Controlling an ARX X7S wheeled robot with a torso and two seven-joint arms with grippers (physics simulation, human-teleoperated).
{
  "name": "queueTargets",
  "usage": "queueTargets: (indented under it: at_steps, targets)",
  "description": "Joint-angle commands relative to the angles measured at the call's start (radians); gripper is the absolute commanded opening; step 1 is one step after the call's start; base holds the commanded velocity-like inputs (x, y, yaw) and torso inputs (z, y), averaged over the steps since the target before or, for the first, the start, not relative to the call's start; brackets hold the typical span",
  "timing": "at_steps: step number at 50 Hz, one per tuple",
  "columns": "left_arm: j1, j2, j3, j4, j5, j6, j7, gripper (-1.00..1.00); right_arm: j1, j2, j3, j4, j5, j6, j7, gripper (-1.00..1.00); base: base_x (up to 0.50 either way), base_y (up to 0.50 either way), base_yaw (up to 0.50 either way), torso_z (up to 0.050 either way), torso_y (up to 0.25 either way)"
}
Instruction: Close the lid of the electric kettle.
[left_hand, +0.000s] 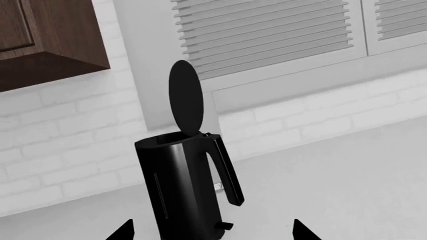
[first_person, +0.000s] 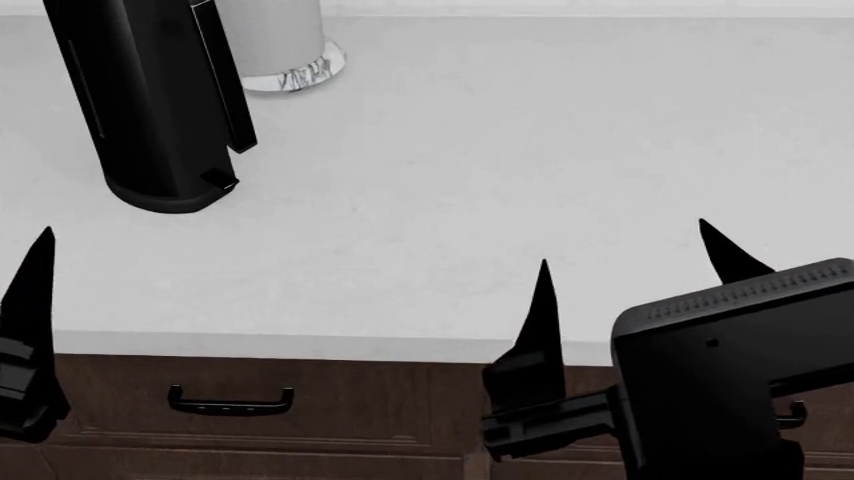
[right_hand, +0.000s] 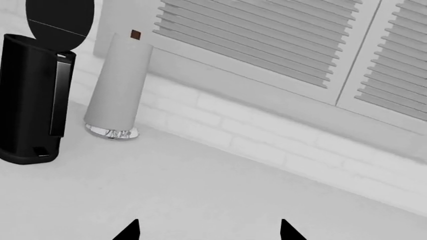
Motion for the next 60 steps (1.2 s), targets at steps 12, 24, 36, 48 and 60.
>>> queueTargets:
  at_steps: [12,24,36,48,60]
  targets:
    - [-0.043,-0.05,-0.009,-0.012,-0.09,-0.007,-0.061,1.0,0.093,0.028,-0.018,-0.056,0.062,0.094,0.062,1.0,0.0,0.45,0.0,0.0,0.0]
    - [-0.043,-0.069,0.008,-0.021,-0.093,0.015,-0.072,1.0,0.102,0.049,-0.004,-0.053,0.148,0.088,0.126,1.0,0.0,0.5,0.0,0.0,0.0]
    - [-0.031,-0.08,0.02,-0.022,-0.101,0.038,-0.084,1.0,0.126,0.078,-0.052,-0.047,0.184,0.086,0.19,1.0,0.0,0.25,0.0,0.0,0.0]
    - [0.003,-0.098,0.013,-0.024,-0.095,0.078,-0.075,1.0,0.167,0.084,-0.124,-0.04,0.218,0.086,0.234,1.0,0.48,0.04,0.0,0.0,0.0]
    - [-0.024,-0.108,0.025,-0.03,-0.121,0.078,-0.1,1.0,0.169,0.098,-0.084,-0.042,0.256,0.075,0.259,1.0,0.5,0.04,0.0,0.0,0.0]
